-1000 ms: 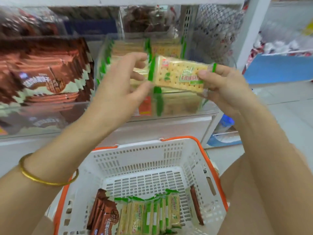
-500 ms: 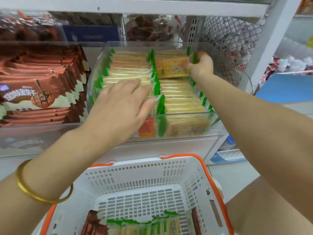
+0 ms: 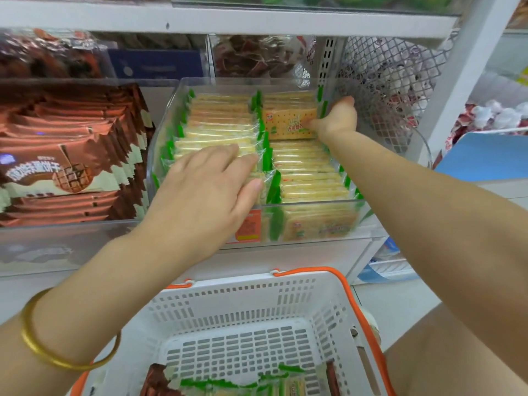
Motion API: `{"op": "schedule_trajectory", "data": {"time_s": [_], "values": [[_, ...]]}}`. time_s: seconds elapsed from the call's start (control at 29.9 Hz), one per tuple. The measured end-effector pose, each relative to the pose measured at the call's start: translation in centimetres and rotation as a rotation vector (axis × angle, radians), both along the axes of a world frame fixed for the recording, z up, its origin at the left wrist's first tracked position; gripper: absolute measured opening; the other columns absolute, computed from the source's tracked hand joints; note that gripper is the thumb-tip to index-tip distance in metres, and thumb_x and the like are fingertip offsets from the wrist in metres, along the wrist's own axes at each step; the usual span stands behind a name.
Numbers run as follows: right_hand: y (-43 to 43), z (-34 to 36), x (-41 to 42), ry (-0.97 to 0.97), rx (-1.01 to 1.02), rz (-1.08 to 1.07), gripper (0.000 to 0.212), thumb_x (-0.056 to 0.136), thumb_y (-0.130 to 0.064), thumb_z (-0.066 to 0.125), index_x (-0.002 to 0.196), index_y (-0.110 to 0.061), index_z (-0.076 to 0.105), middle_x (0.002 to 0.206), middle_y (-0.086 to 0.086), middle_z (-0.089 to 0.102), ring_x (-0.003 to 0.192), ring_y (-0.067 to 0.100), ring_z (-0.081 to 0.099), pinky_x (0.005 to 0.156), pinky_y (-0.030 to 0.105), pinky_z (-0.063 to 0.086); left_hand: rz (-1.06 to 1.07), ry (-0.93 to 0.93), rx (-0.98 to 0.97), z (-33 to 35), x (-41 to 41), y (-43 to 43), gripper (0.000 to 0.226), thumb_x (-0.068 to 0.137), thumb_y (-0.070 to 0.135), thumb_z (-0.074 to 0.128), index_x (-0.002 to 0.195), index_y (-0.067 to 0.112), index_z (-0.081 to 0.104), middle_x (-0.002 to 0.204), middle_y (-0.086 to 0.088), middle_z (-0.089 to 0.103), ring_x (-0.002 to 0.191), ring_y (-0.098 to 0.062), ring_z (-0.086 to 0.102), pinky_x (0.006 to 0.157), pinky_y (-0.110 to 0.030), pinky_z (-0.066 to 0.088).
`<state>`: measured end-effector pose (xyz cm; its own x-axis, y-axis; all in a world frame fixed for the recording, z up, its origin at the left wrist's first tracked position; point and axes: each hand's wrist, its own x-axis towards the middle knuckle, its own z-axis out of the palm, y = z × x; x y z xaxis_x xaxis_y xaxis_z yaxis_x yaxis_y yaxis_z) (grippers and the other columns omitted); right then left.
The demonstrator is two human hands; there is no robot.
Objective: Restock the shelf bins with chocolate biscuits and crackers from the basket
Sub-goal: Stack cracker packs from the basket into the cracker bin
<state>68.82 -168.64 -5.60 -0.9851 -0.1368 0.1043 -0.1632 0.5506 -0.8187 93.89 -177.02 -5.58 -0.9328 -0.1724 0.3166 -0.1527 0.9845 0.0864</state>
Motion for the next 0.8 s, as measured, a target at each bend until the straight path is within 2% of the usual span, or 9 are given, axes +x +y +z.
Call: {"op": "schedule_trajectory", "data": {"time_s": [0.13,0.23,0.3,0.33,0.43,0.53,0.6,0.7,0.8], "values": [[1.7,1.9,3.0,-0.019,-0.085,0.003,0.068,0.081,-0.012,0.074,0.134,-0.005,0.031,0.136,0.014,0.039,0.122,0.029,0.047,0.100,0.037,0.046,-0.068,0.108,-0.007,0.4,0.7,0.1,0.058,0.092,0.046,0.026,0.137,0.015,0.047,0.144,-0.010,0.043,0.132,-0.030,0.038,0.108,-0.046,0.028],[6.0,3.1,8.9,0.091,-0.203,0.160,0.033,0.083,-0.007,0.070,0.103,-0.013,0.044,0.097,0.001,0.048,0.090,0.018,0.056,0.074,0.031,0.057,-0.208,0.289,-0.065,-0.4,3.3,1.4,0.041,0.093,0.028,0.042,0.124,0.006,0.058,0.132,-0.012,0.053,0.118,-0.033,0.049,0.096,-0.046,0.039],[9.1,2.2,14.0,0.058,-0.239,0.361,0.024,0.083,-0.004,0.068,0.088,-0.016,0.049,0.082,0.001,0.050,0.074,0.016,0.058,0.057,0.030,0.058,-0.289,0.247,-0.096,-2.5,5.7,2.4,0.033,0.090,0.021,0.046,0.115,0.005,0.062,0.123,-0.011,0.058,0.107,-0.032,0.055,0.084,-0.044,0.041],[9.9,1.1,15.8,0.022,-0.150,0.458,0.021,0.083,-0.005,0.068,0.085,-0.017,0.051,0.079,0.002,0.053,0.069,0.016,0.059,0.053,0.032,0.057,-0.327,0.177,-0.119,-4.1,6.5,2.5,0.032,0.088,0.020,0.046,0.111,0.006,0.063,0.120,-0.011,0.060,0.102,-0.033,0.056,0.079,-0.043,0.043],[9.6,-6.9,18.2,-0.099,0.533,0.692,0.015,0.087,-0.014,0.066,0.098,-0.007,0.060,0.095,0.010,0.061,0.075,0.020,0.059,0.066,0.036,0.054,-0.416,-0.300,-0.125,-9.6,8.5,3.4,0.039,0.087,0.030,0.047,0.120,0.012,0.059,0.133,-0.015,0.052,0.114,-0.035,0.054,0.087,-0.047,0.049],[9.0,-18.0,19.2,-0.260,1.046,0.938,0.036,0.093,-0.016,0.058,0.124,0.001,0.053,0.124,0.014,0.058,0.109,0.030,0.057,0.093,0.041,0.048,-0.386,-0.749,-0.171,-13.9,9.3,4.0,0.050,0.098,0.036,0.040,0.145,0.022,0.030,0.157,-0.006,0.016,0.140,-0.024,0.024,0.110,-0.039,0.031],[10.0,-24.9,20.2,-0.404,1.176,1.054,0.047,0.094,-0.018,0.057,0.136,0.001,0.044,0.141,0.016,0.045,0.127,0.031,0.047,0.105,0.041,0.040,-0.415,-0.853,-0.218,-15.2,9.7,4.1,0.048,0.099,0.035,0.038,0.145,0.023,0.029,0.156,-0.003,0.017,0.139,-0.022,0.024,0.110,-0.038,0.031],[11.9,-32.4,21.9,-0.571,1.172,1.029,0.073,0.094,-0.011,0.056,0.152,-0.007,0.011,0.157,0.013,0.017,0.141,0.029,0.028,0.112,0.038,0.031,-0.448,-0.887,-0.234,-16.2,10.2,4.2,0.044,0.099,0.035,0.038,0.141,0.021,0.034,0.149,-0.003,0.029,0.132,-0.022,0.032,0.104,-0.040,0.037],[12.5,-35.9,22.3,-0.573,1.089,0.936,0.077,0.092,0.001,0.052,0.152,-0.014,0.007,0.157,0.014,0.017,0.126,0.031,0.047,0.098,0.042,0.047,-0.434,-0.875,-0.217,-16.4,10.5,4.3,0.041,0.099,0.036,0.037,0.138,0.022,0.036,0.147,-0.002,0.031,0.129,-0.021,0.035,0.102,-0.039,0.039]]}}
